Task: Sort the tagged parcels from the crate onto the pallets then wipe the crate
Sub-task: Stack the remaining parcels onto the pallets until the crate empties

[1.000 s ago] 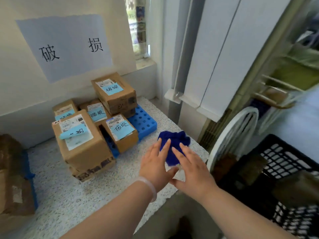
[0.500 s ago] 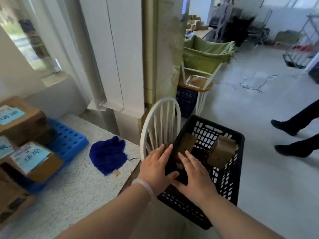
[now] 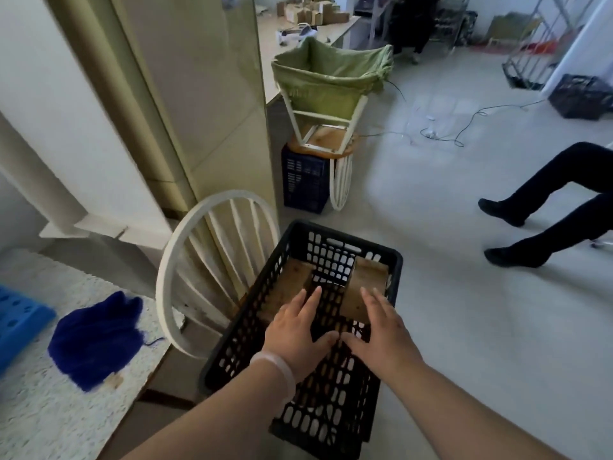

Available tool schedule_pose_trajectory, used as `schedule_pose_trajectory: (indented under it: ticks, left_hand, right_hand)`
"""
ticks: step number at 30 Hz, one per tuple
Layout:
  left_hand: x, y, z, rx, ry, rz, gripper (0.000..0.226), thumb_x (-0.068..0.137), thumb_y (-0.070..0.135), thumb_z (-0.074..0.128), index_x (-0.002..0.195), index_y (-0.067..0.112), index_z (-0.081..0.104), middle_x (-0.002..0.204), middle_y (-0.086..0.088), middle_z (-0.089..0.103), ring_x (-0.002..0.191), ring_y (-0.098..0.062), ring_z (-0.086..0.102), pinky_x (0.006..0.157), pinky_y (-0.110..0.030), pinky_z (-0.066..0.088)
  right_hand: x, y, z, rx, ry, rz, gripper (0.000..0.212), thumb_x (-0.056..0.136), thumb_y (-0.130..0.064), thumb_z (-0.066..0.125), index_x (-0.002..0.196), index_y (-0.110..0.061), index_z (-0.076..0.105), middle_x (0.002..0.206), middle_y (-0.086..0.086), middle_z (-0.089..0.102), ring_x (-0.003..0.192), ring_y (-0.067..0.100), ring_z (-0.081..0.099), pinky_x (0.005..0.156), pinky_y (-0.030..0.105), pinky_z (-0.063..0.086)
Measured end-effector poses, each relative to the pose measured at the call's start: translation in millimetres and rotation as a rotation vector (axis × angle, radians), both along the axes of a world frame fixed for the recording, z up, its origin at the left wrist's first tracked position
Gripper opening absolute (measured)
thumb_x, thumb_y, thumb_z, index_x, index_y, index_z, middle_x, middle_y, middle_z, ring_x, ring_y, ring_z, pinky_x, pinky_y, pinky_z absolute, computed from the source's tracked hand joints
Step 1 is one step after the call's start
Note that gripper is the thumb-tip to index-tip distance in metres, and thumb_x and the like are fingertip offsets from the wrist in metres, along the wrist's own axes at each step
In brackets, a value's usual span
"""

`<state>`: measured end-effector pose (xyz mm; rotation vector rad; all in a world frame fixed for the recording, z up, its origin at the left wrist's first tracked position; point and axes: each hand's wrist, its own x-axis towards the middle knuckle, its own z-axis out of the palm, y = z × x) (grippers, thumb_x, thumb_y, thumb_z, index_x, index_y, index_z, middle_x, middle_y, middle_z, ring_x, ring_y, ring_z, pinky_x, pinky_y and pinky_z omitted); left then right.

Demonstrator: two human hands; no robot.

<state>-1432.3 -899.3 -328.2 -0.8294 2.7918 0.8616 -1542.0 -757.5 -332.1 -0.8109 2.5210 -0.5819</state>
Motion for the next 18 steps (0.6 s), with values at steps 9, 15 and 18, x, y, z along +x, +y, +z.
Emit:
schedule_pose_trajectory:
  ticks: [9, 15, 18]
  left_hand:
    - [-83, -17, -24, 0.126, -0.123, -0.033, 0.069, 0.098, 0.059, 0.039, 0.156, 0.041, 0.006, 0.165, 0.009, 0.007, 0.15, -0.018, 0.01, 0.121, -0.041, 0.017]
    - [-143, -37, -68, 0.264, -0.172, -0.053, 0.06, 0.101, 0.055, 0.033, 0.155, 0.04, 0.013, 0.164, 0.009, 0.011, 0.15, -0.017, 0.013, 0.12, -0.043, 0.017]
    - [-173, -46, -95, 0.379, -0.162, -0.044, 0.059, 0.102, 0.05, 0.035, 0.156, 0.037, 0.014, 0.164, 0.009, 0.015, 0.15, -0.015, 0.013, 0.121, -0.044, 0.016]
  right_hand:
    - [-62, -33, -27, -0.103, -0.194, -0.234, 0.075, 0.097, -0.045, 0.05, 0.156, -0.033, 0.005, 0.164, -0.006, 0.005, 0.15, 0.016, 0.008, 0.12, 0.039, 0.019]
    - [-102, -66, -64, -0.129, -0.337, -0.47, 0.064, 0.101, -0.047, 0.04, 0.156, -0.031, 0.011, 0.163, -0.003, 0.01, 0.149, 0.019, 0.012, 0.12, 0.044, 0.02]
    - [-120, -78, -89, -0.117, -0.405, -0.594, 0.063, 0.101, -0.047, 0.037, 0.156, -0.029, 0.012, 0.164, -0.001, 0.01, 0.149, 0.021, 0.012, 0.119, 0.044, 0.018]
